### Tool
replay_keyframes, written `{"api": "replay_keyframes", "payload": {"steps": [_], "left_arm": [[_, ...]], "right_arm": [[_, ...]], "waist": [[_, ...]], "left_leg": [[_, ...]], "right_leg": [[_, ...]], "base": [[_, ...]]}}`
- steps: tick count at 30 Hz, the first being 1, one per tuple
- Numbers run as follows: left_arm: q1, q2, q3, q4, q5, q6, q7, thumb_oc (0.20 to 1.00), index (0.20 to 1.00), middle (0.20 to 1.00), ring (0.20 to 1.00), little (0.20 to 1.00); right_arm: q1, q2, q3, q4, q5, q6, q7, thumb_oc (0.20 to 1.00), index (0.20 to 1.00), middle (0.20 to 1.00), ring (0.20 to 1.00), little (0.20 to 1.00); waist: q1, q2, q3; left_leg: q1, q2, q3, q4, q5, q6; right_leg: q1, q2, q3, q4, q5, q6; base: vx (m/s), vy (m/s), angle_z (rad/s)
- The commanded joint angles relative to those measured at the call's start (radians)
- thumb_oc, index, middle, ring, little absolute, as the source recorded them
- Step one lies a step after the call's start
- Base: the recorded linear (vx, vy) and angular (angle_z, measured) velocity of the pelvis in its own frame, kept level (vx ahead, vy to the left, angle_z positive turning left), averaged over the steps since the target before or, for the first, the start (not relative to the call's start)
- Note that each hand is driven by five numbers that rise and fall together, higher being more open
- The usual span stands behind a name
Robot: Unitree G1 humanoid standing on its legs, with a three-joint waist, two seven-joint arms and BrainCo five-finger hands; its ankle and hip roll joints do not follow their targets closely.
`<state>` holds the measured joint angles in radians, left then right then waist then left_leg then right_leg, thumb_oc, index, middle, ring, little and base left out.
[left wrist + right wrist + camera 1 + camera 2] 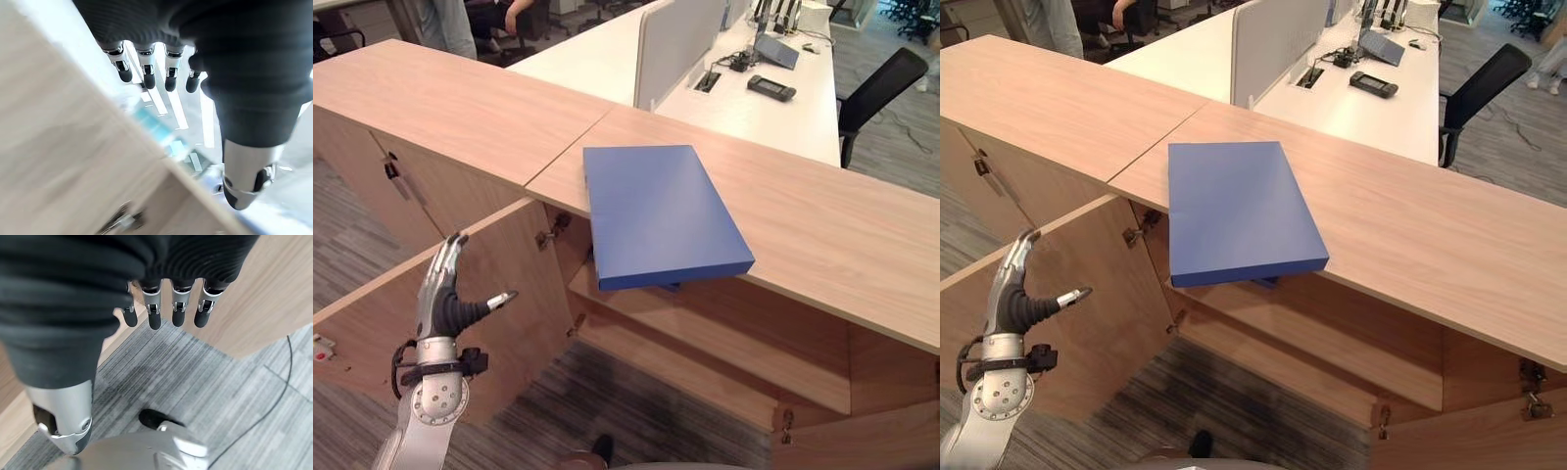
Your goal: Put the empty folder in the office cabinet
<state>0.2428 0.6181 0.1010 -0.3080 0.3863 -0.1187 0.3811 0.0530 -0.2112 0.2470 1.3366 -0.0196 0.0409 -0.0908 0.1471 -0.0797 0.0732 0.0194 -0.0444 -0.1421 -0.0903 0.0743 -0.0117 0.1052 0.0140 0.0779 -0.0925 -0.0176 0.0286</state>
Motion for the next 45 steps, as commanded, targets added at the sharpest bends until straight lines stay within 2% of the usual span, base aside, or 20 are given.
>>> {"api": "replay_keyframes", "payload": {"steps": [1, 3, 16, 33, 45], "left_arm": [[-0.056, 0.037, -0.019, -0.056, 0.072, -0.064, -0.01, 1.0, 1.0, 1.0, 1.0, 1.0], [-0.087, 0.078, -0.057, -0.088, 0.113, -0.078, -0.027, 1.0, 1.0, 1.0, 1.0, 1.0], [-0.205, 0.132, -0.182, -0.157, 0.113, -0.114, -0.106, 1.0, 1.0, 1.0, 1.0, 1.0], [-0.312, 0.098, -0.289, -0.225, -0.008, -0.108, -0.212, 1.0, 1.0, 1.0, 1.0, 1.0], [-0.326, 0.068, -0.317, -0.231, -0.069, -0.086, -0.261, 1.0, 1.0, 1.0, 1.0, 1.0]], "right_arm": [[-0.033, -0.004, 0.068, 0.003, 0.004, -0.015, -0.008, 1.0, 1.0, 1.0, 1.0, 1.0], [-0.034, -0.004, 0.072, 0.001, -0.002, -0.018, -0.004, 1.0, 1.0, 1.0, 1.0, 1.0], [-0.025, -0.013, 0.08, 0.01, -0.011, -0.022, 0.014, 1.0, 1.0, 1.0, 1.0, 1.0], [-0.024, -0.023, 0.081, 0.008, -0.015, -0.018, 0.027, 1.0, 1.0, 1.0, 1.0, 1.0], [-0.026, -0.027, 0.085, 0.007, -0.014, -0.012, 0.039, 1.0, 1.0, 1.0, 1.0, 1.0]], "waist": [[-0.031, -0.016, -0.022], [-0.043, -0.01, -0.029], [-0.068, -0.001, -0.043], [-0.083, 0.004, -0.048], [-0.085, 0.002, -0.043]], "left_leg": [[-0.013, -0.045, -0.017, 0.003, -0.062, 0.028], [-0.008, -0.046, -0.011, 0.003, -0.067, 0.029], [-0.001, -0.047, -0.003, 0.003, -0.074, 0.031], [0.002, -0.044, 0.005, 0.003, -0.073, 0.03], [0.006, -0.043, 0.004, 0.003, -0.075, 0.029]], "right_leg": [[-0.051, 0.025, 0.002, 0.005, 0.091, 0.091], [-0.051, 0.025, 0.007, 0.005, 0.093, 0.093], [-0.049, 0.025, 0.009, 0.005, 0.093, 0.095], [-0.049, 0.024, 0.008, 0.005, 0.094, 0.095], [-0.047, 0.024, 0.0, 0.005, 0.092, 0.094]], "base": [[-0.01, 0.001, -0.08], [0.0, 0.016, -0.16], [0.0, 0.004, -0.02], [0.0, 0.0, 0.0], [0.0, 0.0, 0.0]]}}
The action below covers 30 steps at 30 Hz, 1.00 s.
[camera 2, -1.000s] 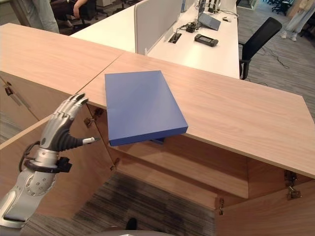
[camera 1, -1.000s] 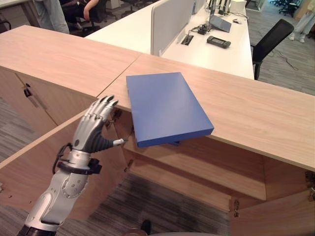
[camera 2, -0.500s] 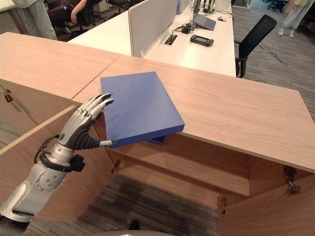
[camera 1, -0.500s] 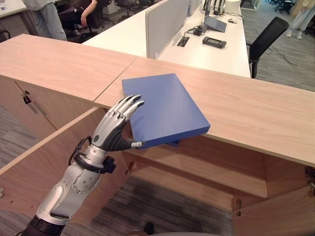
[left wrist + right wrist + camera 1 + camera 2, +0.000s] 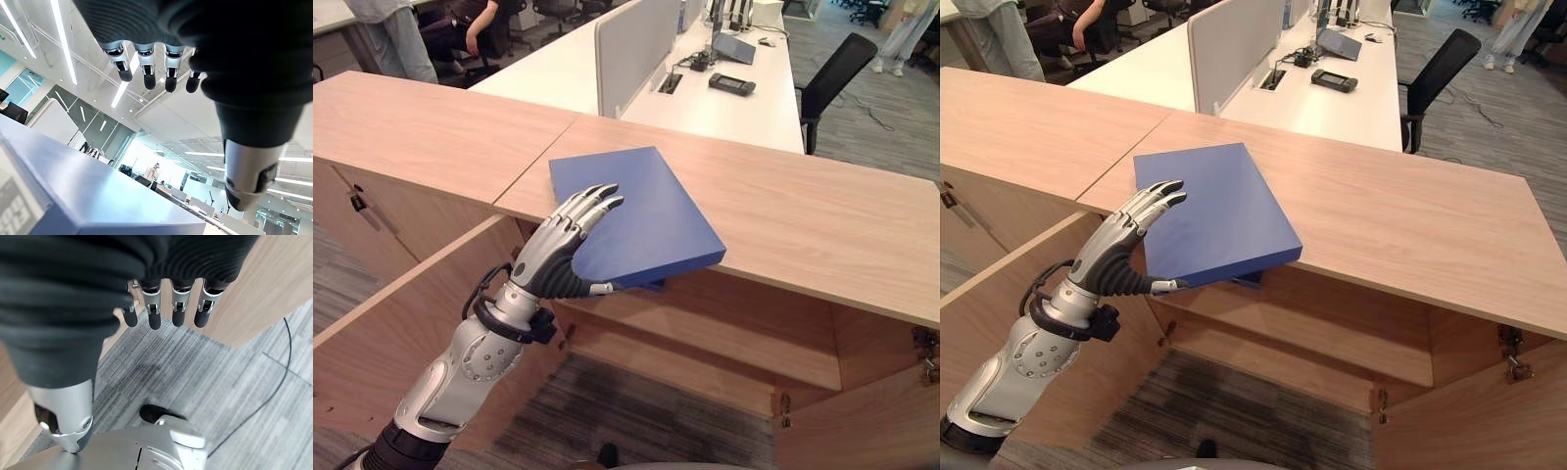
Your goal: Put the empty folder in the office cabinet
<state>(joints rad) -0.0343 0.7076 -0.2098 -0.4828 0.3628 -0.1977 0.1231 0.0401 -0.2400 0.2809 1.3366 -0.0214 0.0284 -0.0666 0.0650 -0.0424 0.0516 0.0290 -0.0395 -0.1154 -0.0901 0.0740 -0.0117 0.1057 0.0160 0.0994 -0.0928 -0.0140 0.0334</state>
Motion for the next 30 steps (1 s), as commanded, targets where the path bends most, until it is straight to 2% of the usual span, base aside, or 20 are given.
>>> {"api": "replay_keyframes", "payload": {"steps": [1, 7, 13, 14, 25, 27, 28, 30], "left_arm": [[-0.046, -0.026, -0.01, -0.057, -0.054, -0.006, -0.01, 1.0, 1.0, 1.0, 1.0, 1.0], [-0.046, -0.038, -0.031, -0.039, -0.063, 0.005, -0.027, 1.0, 1.0, 1.0, 1.0, 1.0], [-0.078, -0.044, -0.066, 0.03, 0.006, 0.018, -0.012, 1.0, 1.0, 1.0, 1.0, 1.0], [-0.11, -0.049, -0.103, 0.082, 0.051, 0.022, -0.006, 1.0, 1.0, 1.0, 1.0, 1.0], [-0.206, -0.061, -0.203, 0.227, 0.211, 0.026, 0.045, 1.0, 1.0, 1.0, 1.0, 1.0], [-0.237, -0.072, -0.227, 0.264, 0.252, 0.03, 0.061, 1.0, 1.0, 1.0, 1.0, 1.0], [-0.283, -0.077, -0.26, 0.316, 0.333, 0.04, 0.087, 1.0, 1.0, 1.0, 1.0, 1.0], [-0.295, -0.076, -0.267, 0.33, 0.355, 0.043, 0.095, 1.0, 1.0, 1.0, 1.0, 1.0]], "right_arm": [[-0.013, 0.002, 0.052, 0.006, -0.013, 0.0, 0.017, 1.0, 1.0, 1.0, 1.0, 1.0], [-0.017, 0.001, 0.053, 0.004, -0.006, 0.002, 0.019, 1.0, 1.0, 1.0, 1.0, 1.0], [-0.02, 0.007, 0.057, 0.009, -0.002, 0.006, 0.015, 1.0, 1.0, 1.0, 1.0, 1.0], [-0.025, 0.007, 0.062, 0.014, 0.0, 0.009, 0.011, 1.0, 1.0, 1.0, 1.0, 1.0], [-0.037, 0.006, 0.06, 0.028, 0.0, 0.012, -0.012, 1.0, 1.0, 1.0, 1.0, 1.0], [-0.039, 0.004, 0.06, 0.034, -0.001, 0.014, -0.016, 1.0, 1.0, 1.0, 1.0, 1.0], [-0.045, 0.003, 0.063, 0.038, 0.001, 0.013, -0.02, 1.0, 1.0, 1.0, 1.0, 1.0], [-0.047, 0.002, 0.063, 0.04, 0.001, 0.014, -0.021, 1.0, 1.0, 1.0, 1.0, 1.0]], "waist": [[-0.003, -0.035, -0.021], [-0.003, -0.036, -0.02], [-0.006, -0.038, -0.019], [-0.01, -0.04, -0.02], [-0.012, -0.046, -0.027], [-0.013, -0.047, -0.029], [-0.016, -0.048, -0.033], [-0.017, -0.048, -0.033]], "left_leg": [[-0.003, -0.047, -0.022, 0.003, -0.075, 0.029], [-0.002, -0.046, -0.023, 0.003, -0.077, 0.028], [0.001, -0.045, -0.022, 0.003, -0.078, 0.028], [0.003, -0.044, -0.02, 0.003, -0.079, 0.028], [0.008, -0.042, -0.021, 0.003, -0.083, 0.028], [0.01, -0.042, -0.023, 0.003, -0.084, 0.028], [0.012, -0.042, -0.023, 0.003, -0.086, 0.029], [0.011, -0.042, -0.022, 0.003, -0.086, 0.029]], "right_leg": [[-0.047, 0.021, -0.022, 0.006, 0.089, 0.089], [-0.046, 0.021, -0.021, 0.006, 0.087, 0.088], [-0.044, 0.022, -0.022, 0.006, 0.085, 0.086], [-0.042, 0.022, -0.022, 0.006, 0.085, 0.085], [-0.036, 0.023, -0.024, 0.006, 0.081, 0.081], [-0.036, 0.023, -0.025, 0.006, 0.08, 0.081], [-0.035, 0.023, -0.025, 0.006, 0.078, 0.079], [-0.036, 0.023, -0.025, 0.006, 0.078, 0.079]], "base": [[0.0, 0.0, 0.0], [0.0, 0.0, 0.0], [0.0, 0.0, 0.0], [0.0, 0.0, 0.0], [0.0, -0.001, 0.0], [0.01, -0.005, 0.02], [0.0, 0.0, 0.0], [0.0, 0.0, 0.0]]}}
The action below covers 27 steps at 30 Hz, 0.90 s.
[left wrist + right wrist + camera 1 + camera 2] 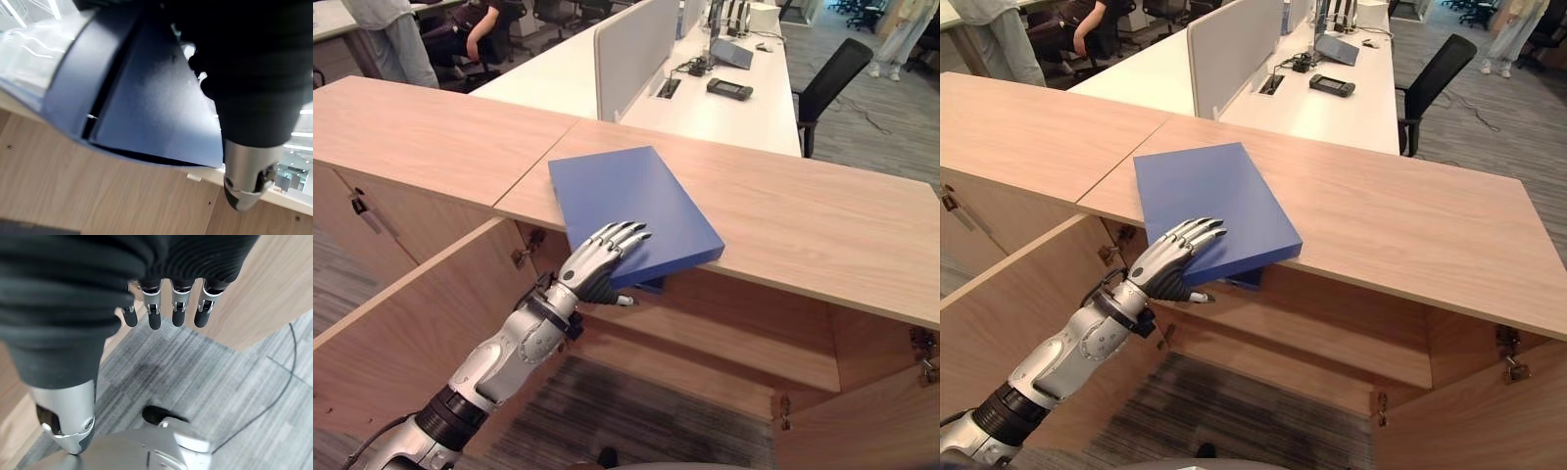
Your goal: Put the empty folder in the office cabinet
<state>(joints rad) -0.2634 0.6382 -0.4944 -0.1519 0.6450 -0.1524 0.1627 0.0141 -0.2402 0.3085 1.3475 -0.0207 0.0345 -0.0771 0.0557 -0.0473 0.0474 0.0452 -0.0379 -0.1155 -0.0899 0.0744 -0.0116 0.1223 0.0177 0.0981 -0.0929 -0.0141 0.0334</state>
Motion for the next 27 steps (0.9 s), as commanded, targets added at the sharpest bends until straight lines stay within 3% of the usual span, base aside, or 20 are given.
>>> {"api": "replay_keyframes", "payload": {"steps": [1, 10, 27], "left_arm": [[-0.101, -0.009, -0.003, 0.041, 0.148, 0.014, 0.072, 1.0, 1.0, 1.0, 1.0, 1.0], [-0.202, -0.038, -0.078, 0.181, 0.344, 0.072, 0.105, 1.0, 1.0, 1.0, 1.0, 1.0], [-0.263, -0.09, -0.14, 0.356, 0.49, 0.163, 0.115, 1.0, 1.0, 1.0, 1.0, 1.0]], "right_arm": [[-0.026, 0.001, 0.038, 0.034, 0.002, 0.008, -0.012, 1.0, 1.0, 1.0, 1.0, 1.0], [-0.045, -0.005, 0.048, 0.05, -0.003, 0.013, -0.012, 1.0, 1.0, 1.0, 1.0, 1.0], [-0.052, -0.006, 0.054, 0.064, 0.003, 0.02, -0.016, 1.0, 1.0, 1.0, 1.0, 1.0]], "waist": [[-0.009, -0.042, -0.031], [-0.012, -0.039, -0.033], [-0.016, -0.034, -0.034]], "left_leg": [[-0.004, -0.043, -0.021, 0.003, -0.088, 0.029], [-0.002, -0.043, -0.018, 0.003, -0.091, 0.029], [0.001, -0.041, -0.015, 0.003, -0.093, 0.029]], "right_leg": [[-0.053, 0.021, -0.025, 0.006, 0.079, 0.08], [-0.052, 0.021, -0.025, 0.006, 0.077, 0.078], [-0.05, 0.021, -0.026, 0.006, 0.072, 0.075]], "base": [[0.0, 0.0, 0.0], [0.0, 0.0, 0.0], [0.0, 0.0, 0.0]]}}
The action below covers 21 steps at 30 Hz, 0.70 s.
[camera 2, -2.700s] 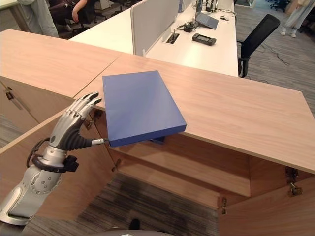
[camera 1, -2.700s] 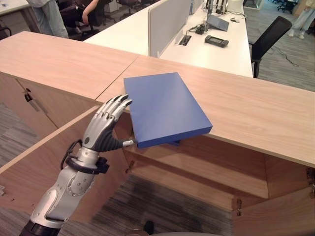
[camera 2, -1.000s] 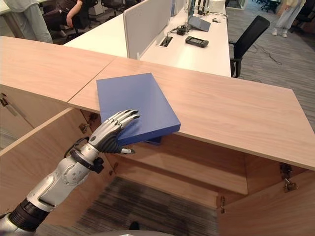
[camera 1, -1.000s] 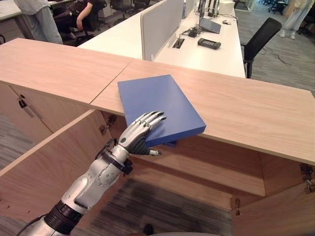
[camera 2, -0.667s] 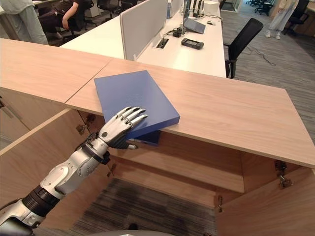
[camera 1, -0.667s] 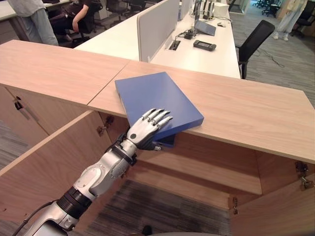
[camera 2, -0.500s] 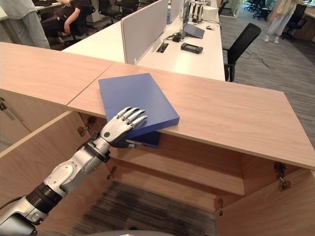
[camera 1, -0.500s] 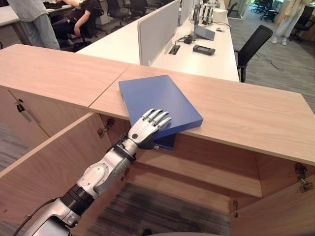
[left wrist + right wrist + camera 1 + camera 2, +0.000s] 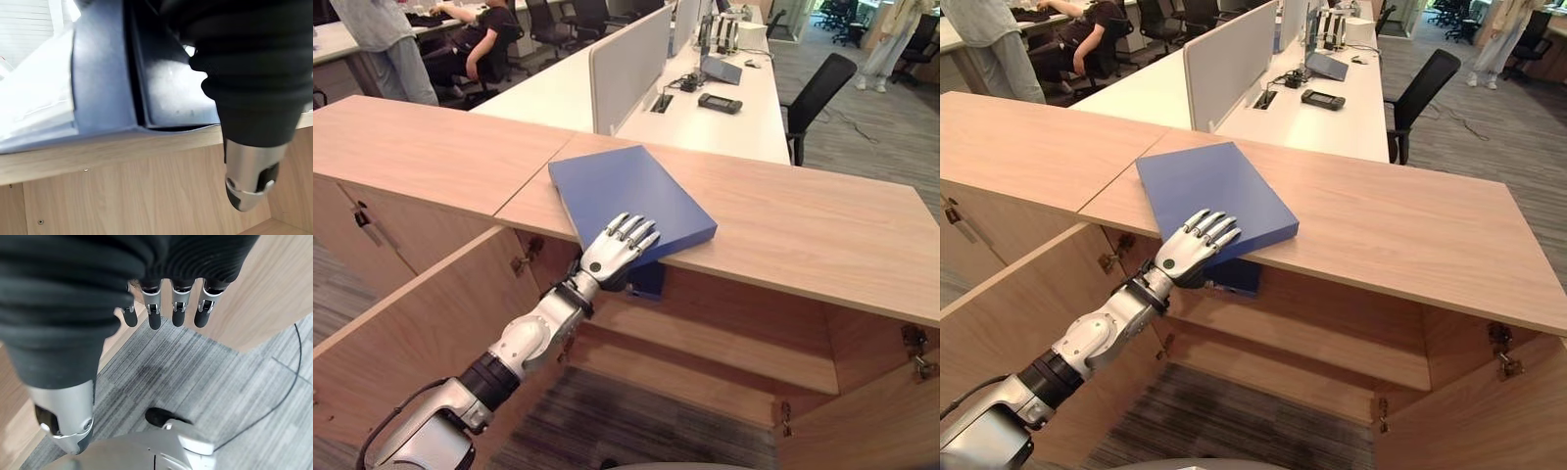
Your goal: Put the empty folder in the office cabinet
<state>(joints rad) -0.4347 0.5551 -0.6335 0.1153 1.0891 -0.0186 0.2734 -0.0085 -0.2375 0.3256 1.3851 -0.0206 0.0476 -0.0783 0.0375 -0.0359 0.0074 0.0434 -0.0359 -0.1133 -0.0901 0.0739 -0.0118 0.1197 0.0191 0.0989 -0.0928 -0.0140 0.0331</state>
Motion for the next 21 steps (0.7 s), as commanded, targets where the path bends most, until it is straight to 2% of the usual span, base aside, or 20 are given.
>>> {"api": "replay_keyframes", "payload": {"steps": [1, 7, 8, 9, 10, 11, 12, 21], "left_arm": [[-0.091, -0.01, 0.0, 0.097, 0.052, 0.035, 0.006, 1.0, 1.0, 1.0, 1.0, 1.0], [-0.116, -0.028, -0.009, 0.149, 0.066, 0.064, 0.016, 1.0, 1.0, 1.0, 1.0, 1.0], [-0.118, -0.029, -0.005, 0.148, 0.063, 0.067, 0.019, 0.846, 0.846, 0.846, 0.846, 0.846], [-0.118, -0.031, -0.003, 0.149, 0.06, 0.07, 0.022, 0.592, 0.592, 0.592, 0.592, 0.592], [-0.118, -0.031, -0.003, 0.149, 0.06, 0.07, 0.023, 0.551, 0.551, 0.551, 0.551, 0.551], [-0.121, -0.034, -0.002, 0.15, 0.058, 0.073, 0.026, 0.325, 0.325, 0.325, 0.325, 0.325], [-0.121, -0.035, 0.002, 0.151, 0.057, 0.076, 0.028, 0.2, 0.2, 0.2, 0.2, 0.2], [-0.13, -0.048, -0.01, 0.196, 0.066, 0.095, 0.03, 0.2, 0.2, 0.2, 0.2, 0.2]], "right_arm": [[-0.029, -0.008, 0.038, 0.027, 0.003, 0.007, -0.014, 1.0, 1.0, 1.0, 1.0, 1.0], [-0.033, -0.004, 0.043, 0.028, 0.008, 0.006, -0.016, 1.0, 1.0, 1.0, 1.0, 1.0], [-0.034, -0.004, 0.043, 0.029, 0.009, 0.006, -0.015, 1.0, 1.0, 1.0, 1.0, 1.0], [-0.033, -0.003, 0.043, 0.03, 0.009, 0.007, -0.016, 1.0, 1.0, 1.0, 1.0, 1.0], [-0.033, -0.003, 0.043, 0.03, 0.009, 0.006, -0.016, 1.0, 1.0, 1.0, 1.0, 1.0], [-0.034, -0.003, 0.044, 0.031, 0.009, 0.006, -0.016, 1.0, 1.0, 1.0, 1.0, 1.0], [-0.034, -0.003, 0.044, 0.031, 0.01, 0.007, -0.017, 1.0, 1.0, 1.0, 1.0, 1.0], [-0.04, -0.002, 0.042, 0.033, 0.019, 0.009, -0.019, 1.0, 1.0, 1.0, 1.0, 1.0]], "waist": [[0.002, -0.046, 0.006], [0.002, -0.047, 0.007], [0.001, -0.048, 0.007], [0.001, -0.048, 0.006], [0.001, -0.048, 0.006], [0.001, -0.047, 0.006], [0.001, -0.048, 0.006], [0.003, -0.051, 0.008]], "left_leg": [[0.003, -0.043, -0.017, 0.003, -0.093, 0.029], [0.005, -0.044, -0.017, 0.003, -0.093, 0.029], [0.005, -0.044, -0.016, 0.003, -0.093, 0.028], [0.005, -0.044, -0.016, 0.003, -0.094, 0.028], [0.005, -0.044, -0.017, 0.003, -0.094, 0.028], [0.005, -0.044, -0.017, 0.003, -0.094, 0.028], [0.005, -0.044, -0.016, 0.003, -0.094, 0.028], [0.009, -0.043, -0.015, 0.003, -0.096, 0.029]], "right_leg": [[-0.047, 0.019, -0.028, 0.006, 0.072, 0.076], [-0.046, 0.019, -0.031, 0.006, 0.073, 0.076], [-0.046, 0.019, -0.031, 0.006, 0.073, 0.076], [-0.047, 0.019, -0.032, 0.006, 0.073, 0.076], [-0.047, 0.019, -0.032, 0.006, 0.073, 0.076], [-0.047, 0.019, -0.032, 0.006, 0.072, 0.076], [-0.047, 0.018, -0.032, 0.006, 0.072, 0.076], [-0.044, 0.018, -0.031, 0.006, 0.072, 0.075]], "base": [[0.0, 0.0, 0.0], [0.0, 0.0, 0.0], [0.0, 0.0, 0.0], [0.0, 0.0, 0.0], [0.0, 0.0, 0.0], [0.0, 0.0, 0.0], [0.0, 0.0, 0.0], [0.0, 0.0, 0.0]]}}
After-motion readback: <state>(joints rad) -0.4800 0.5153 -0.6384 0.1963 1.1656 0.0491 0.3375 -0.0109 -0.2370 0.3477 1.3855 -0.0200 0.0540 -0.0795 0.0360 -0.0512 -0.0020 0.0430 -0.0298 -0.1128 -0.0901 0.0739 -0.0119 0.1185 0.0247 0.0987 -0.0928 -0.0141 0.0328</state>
